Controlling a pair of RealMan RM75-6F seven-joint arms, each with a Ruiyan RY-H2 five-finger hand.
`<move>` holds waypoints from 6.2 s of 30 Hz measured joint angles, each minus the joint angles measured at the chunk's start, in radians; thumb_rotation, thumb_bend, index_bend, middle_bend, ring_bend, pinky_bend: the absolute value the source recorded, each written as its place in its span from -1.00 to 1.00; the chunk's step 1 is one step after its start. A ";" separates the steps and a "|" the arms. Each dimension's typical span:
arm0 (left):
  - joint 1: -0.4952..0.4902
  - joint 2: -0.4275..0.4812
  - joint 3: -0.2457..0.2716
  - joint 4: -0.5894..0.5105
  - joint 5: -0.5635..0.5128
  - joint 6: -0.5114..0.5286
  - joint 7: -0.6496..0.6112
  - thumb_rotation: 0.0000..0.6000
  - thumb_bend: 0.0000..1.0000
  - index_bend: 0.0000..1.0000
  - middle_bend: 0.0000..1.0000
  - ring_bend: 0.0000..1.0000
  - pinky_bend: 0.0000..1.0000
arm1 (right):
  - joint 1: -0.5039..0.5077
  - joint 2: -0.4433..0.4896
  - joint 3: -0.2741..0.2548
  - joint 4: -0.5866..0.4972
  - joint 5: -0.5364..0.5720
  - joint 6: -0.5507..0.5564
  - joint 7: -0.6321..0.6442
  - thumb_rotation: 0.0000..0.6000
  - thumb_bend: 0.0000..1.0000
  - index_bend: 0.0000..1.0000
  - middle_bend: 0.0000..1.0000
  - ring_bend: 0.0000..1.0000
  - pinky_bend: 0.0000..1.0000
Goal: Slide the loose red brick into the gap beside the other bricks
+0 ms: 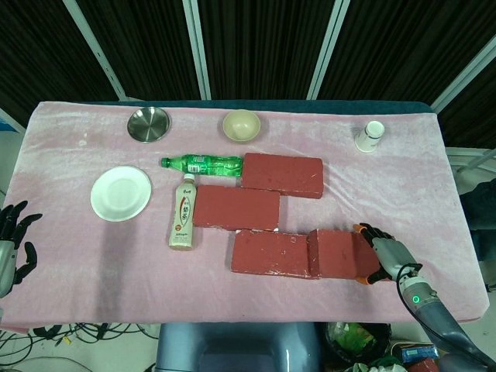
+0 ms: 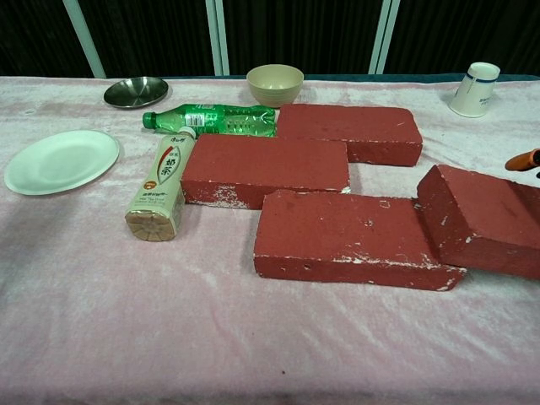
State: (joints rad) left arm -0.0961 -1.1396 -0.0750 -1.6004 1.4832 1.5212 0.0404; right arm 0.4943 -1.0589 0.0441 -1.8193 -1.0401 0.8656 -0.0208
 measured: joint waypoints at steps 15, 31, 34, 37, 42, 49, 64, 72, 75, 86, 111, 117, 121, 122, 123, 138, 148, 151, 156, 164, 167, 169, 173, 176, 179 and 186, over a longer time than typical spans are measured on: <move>0.000 -0.001 -0.001 -0.001 -0.003 0.001 0.003 1.00 0.47 -0.60 -0.92 -1.00 -1.00 | 0.011 0.000 0.001 0.001 0.015 -0.023 -0.013 1.00 -1.00 -1.00 -0.93 -1.00 -0.84; 0.001 -0.005 -0.002 -0.001 -0.007 0.000 0.012 1.00 0.47 -0.60 -0.92 -1.00 -1.00 | 0.022 -0.015 0.008 0.017 0.036 -0.043 -0.007 1.00 -1.00 -0.83 -0.60 -0.85 -0.84; 0.002 -0.006 -0.003 -0.002 -0.011 0.001 0.013 1.00 0.47 -0.60 -0.92 -1.00 -1.00 | 0.022 -0.020 0.009 0.021 0.033 -0.044 -0.004 1.00 -1.00 -0.66 -0.53 -0.80 -0.84; 0.003 -0.007 -0.004 -0.004 -0.012 0.003 0.014 1.00 0.47 -0.60 -0.92 -1.00 -1.00 | 0.022 -0.026 0.012 0.024 0.031 -0.042 0.002 1.00 -1.00 -0.59 -0.50 -0.76 -0.84; 0.004 -0.008 -0.005 -0.004 -0.013 0.005 0.014 1.00 0.47 -0.60 -0.92 -1.00 -1.00 | 0.021 -0.032 0.015 0.032 0.027 -0.037 0.005 1.00 -1.00 -0.53 -0.48 -0.75 -0.84; 0.004 -0.008 -0.006 -0.005 -0.014 0.005 0.015 1.00 0.47 -0.60 -0.92 -1.00 -1.00 | 0.014 -0.023 0.018 0.017 0.011 -0.013 -0.001 1.00 -1.00 -0.52 -0.47 -0.74 -0.84; 0.005 -0.008 -0.006 -0.007 -0.010 0.009 0.011 1.00 0.47 -0.60 -0.92 -1.00 -1.00 | 0.063 0.078 0.055 -0.068 0.109 0.002 -0.101 1.00 -1.00 -0.52 -0.47 -0.74 -0.84; 0.006 -0.009 -0.009 -0.008 -0.009 0.015 0.007 1.00 0.47 -0.60 -0.92 -1.00 -1.00 | 0.167 0.085 0.077 -0.058 0.297 0.000 -0.262 1.00 -1.00 -0.52 -0.47 -0.74 -0.84; 0.007 -0.008 -0.009 -0.009 -0.009 0.016 0.004 1.00 0.47 -0.60 -0.92 -1.00 -1.00 | 0.211 0.071 0.086 -0.040 0.388 0.015 -0.324 1.00 -1.00 -0.52 -0.47 -0.74 -0.84; 0.006 -0.008 -0.011 -0.008 -0.007 0.017 -0.005 1.00 0.47 -0.60 -0.92 -1.00 -1.00 | 0.395 -0.071 0.095 0.036 0.820 0.149 -0.612 1.00 -1.00 -0.52 -0.48 -0.75 -0.84; 0.007 -0.006 -0.014 -0.010 -0.014 0.015 -0.004 1.00 0.47 -0.60 -0.92 -1.00 -1.00 | 0.469 -0.189 0.129 0.044 0.911 0.195 -0.679 1.00 -1.00 -0.52 -0.48 -0.74 -0.84; 0.007 -0.006 -0.015 -0.010 -0.016 0.015 -0.003 1.00 0.47 -0.60 -0.92 -1.00 -1.00 | 0.474 -0.217 0.129 0.045 0.890 0.192 -0.676 1.00 -1.00 -0.52 -0.48 -0.74 -0.84; 0.006 -0.005 -0.015 -0.011 -0.016 0.014 -0.003 1.00 0.47 -0.60 -0.92 -1.00 -1.00 | 0.482 -0.230 0.134 0.061 0.894 0.189 -0.678 1.00 -1.00 -0.52 -0.48 -0.74 -0.84; 0.007 -0.005 -0.015 -0.011 -0.016 0.015 -0.004 1.00 0.47 -0.60 -0.92 -1.00 -1.00 | 0.483 -0.231 0.136 0.063 0.895 0.189 -0.678 1.00 -1.00 -0.52 -0.48 -0.74 -0.84; 0.007 -0.005 -0.016 -0.012 -0.016 0.015 -0.004 1.00 0.47 -0.60 -0.92 -1.00 -1.00 | 0.484 -0.232 0.138 0.064 0.896 0.189 -0.677 1.00 -1.00 -0.52 -0.48 -0.75 -0.84; 0.006 -0.005 -0.017 -0.011 -0.020 0.012 0.000 1.00 0.47 -0.60 -0.92 -1.00 -1.00 | 0.507 -0.260 0.146 0.077 0.911 0.196 -0.697 1.00 -1.00 -0.52 -0.48 -0.74 -0.84; 0.006 -0.006 -0.016 -0.012 -0.020 0.012 0.003 1.00 0.47 -0.60 -0.92 -1.00 -1.00 | 0.515 -0.276 0.156 0.092 0.923 0.199 -0.700 1.00 -1.00 -0.52 -0.48 -0.74 -0.84; 0.006 -0.006 -0.016 -0.012 -0.021 0.012 0.004 1.00 0.47 -0.60 -0.92 -1.00 -1.00 | 0.516 -0.279 0.158 0.090 0.924 0.198 -0.699 1.00 -1.00 -0.52 -0.48 -0.74 -0.84; 0.006 -0.005 -0.017 -0.012 -0.023 0.011 0.004 1.00 0.47 -0.60 -0.92 -1.00 -1.00 | 0.520 -0.286 0.163 0.089 0.925 0.196 -0.699 1.00 -1.00 -0.52 -0.48 -0.74 -0.84; 0.007 -0.004 -0.019 -0.017 -0.028 0.011 0.005 1.00 0.47 -0.60 -0.92 -1.00 -1.00 | 0.522 -0.298 0.163 0.098 0.928 0.195 -0.700 1.00 -1.00 -0.52 -0.48 -0.75 -0.84; 0.007 -0.004 -0.019 -0.017 -0.029 0.011 0.005 1.00 0.47 -0.60 -0.92 -1.00 -1.00 | 0.523 -0.301 0.164 0.101 0.926 0.195 -0.699 1.00 -1.00 -0.52 -0.50 -0.77 -0.84; 0.007 -0.004 -0.019 -0.017 -0.028 0.011 0.005 1.00 0.47 -0.60 -0.92 -1.00 -1.00 | 0.524 -0.303 0.164 0.102 0.927 0.193 -0.700 1.00 -1.00 -0.56 -0.57 -0.80 -0.84; 0.007 -0.003 -0.020 -0.018 -0.029 0.012 0.004 1.00 0.47 -0.60 -0.92 -1.00 -1.00 | 0.525 -0.302 0.161 0.102 0.933 0.183 -0.705 1.00 -1.00 -0.72 -0.76 -0.95 -0.84; 0.007 -0.003 -0.020 -0.017 -0.028 0.012 0.003 1.00 0.47 -0.60 -0.92 -1.00 -1.00 | 0.526 -0.300 0.158 0.102 0.934 0.178 -0.709 1.00 -1.00 -0.82 -0.88 -1.00 -0.84; 0.007 -0.003 -0.020 -0.017 -0.029 0.012 0.003 1.00 0.47 -0.60 -0.92 -1.00 -1.00 | 0.527 -0.297 0.157 0.102 0.937 0.172 -0.709 1.00 -1.00 -0.90 -0.95 -1.00 -0.84; 0.008 -0.003 -0.021 -0.018 -0.029 0.013 0.004 1.00 0.47 -0.60 -0.92 -1.00 -1.00 | 0.531 -0.290 0.154 0.100 0.955 0.158 -0.715 1.00 -1.00 -1.00 -1.00 -1.00 -0.84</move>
State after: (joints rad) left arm -0.0886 -1.1430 -0.0961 -1.6180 1.4540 1.5342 0.0441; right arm 1.0251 -1.3493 0.1977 -1.7189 -0.0854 1.0236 -0.7355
